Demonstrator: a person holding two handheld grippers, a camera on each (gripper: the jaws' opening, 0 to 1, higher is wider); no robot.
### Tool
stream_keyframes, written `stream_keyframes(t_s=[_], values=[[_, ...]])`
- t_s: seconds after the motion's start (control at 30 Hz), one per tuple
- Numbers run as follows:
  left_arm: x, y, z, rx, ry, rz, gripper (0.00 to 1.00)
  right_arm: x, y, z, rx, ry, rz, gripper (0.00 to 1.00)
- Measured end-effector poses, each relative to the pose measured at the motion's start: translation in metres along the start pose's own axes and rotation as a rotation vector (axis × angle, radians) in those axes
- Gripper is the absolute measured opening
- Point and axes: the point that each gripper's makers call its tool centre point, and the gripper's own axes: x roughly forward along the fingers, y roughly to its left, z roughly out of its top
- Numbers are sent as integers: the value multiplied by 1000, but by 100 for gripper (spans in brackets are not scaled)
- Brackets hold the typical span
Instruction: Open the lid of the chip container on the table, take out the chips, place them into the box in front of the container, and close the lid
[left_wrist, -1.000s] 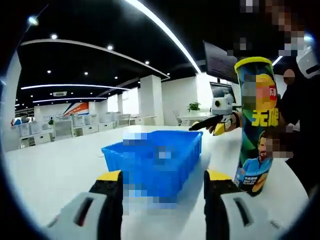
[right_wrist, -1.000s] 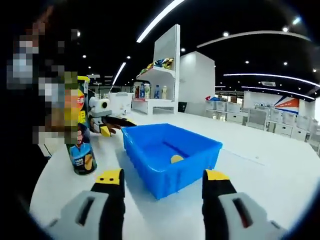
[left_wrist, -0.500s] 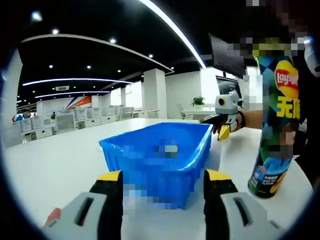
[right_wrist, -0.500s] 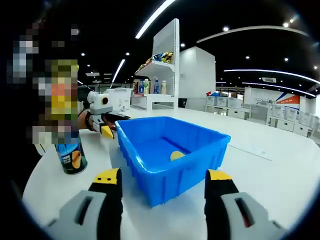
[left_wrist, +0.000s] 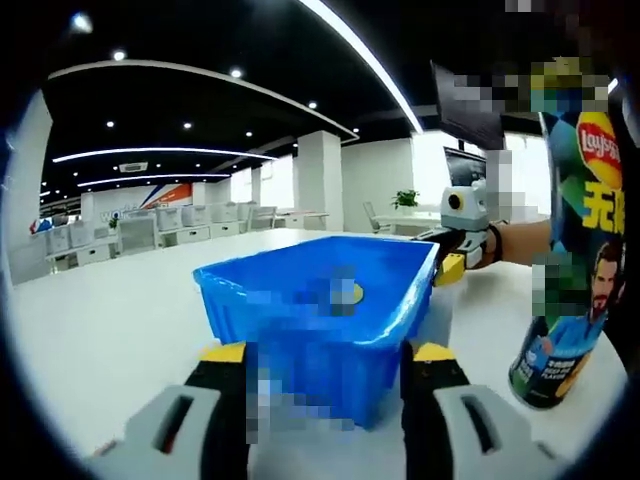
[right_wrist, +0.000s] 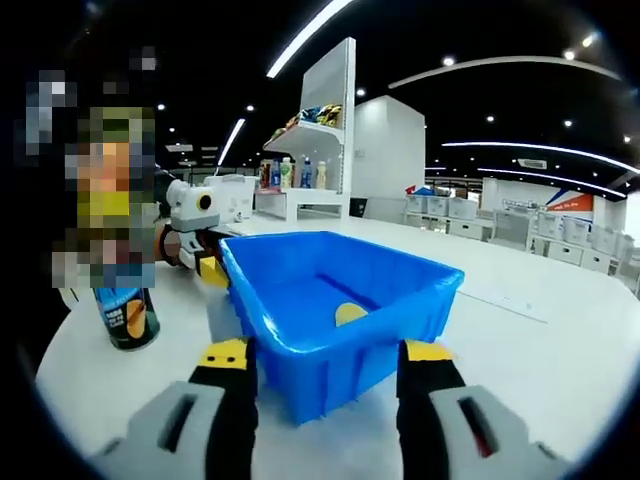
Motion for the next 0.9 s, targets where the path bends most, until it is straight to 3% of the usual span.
stream_keyframes(t_s=[0.2, 0.4, 0.43, 0.53, 0.9], values=[[0, -1, 1, -1, 11, 20, 53, 0, -4, -2, 4, 4, -21, 48], [-5, 4, 0, 6, 15, 47, 39, -2, -6, -8, -16, 19, -27, 36], [-5, 5, -1, 6, 14, 47, 37, -5, -13, -14, -38, 55, -63, 31], [-4, 3, -1, 7, 12, 46, 37, 1, -1, -14, -30, 35, -49, 31], [-7, 3, 0, 35, 10, 42, 36, 2, 6, -13, -84, 34, -60, 29]])
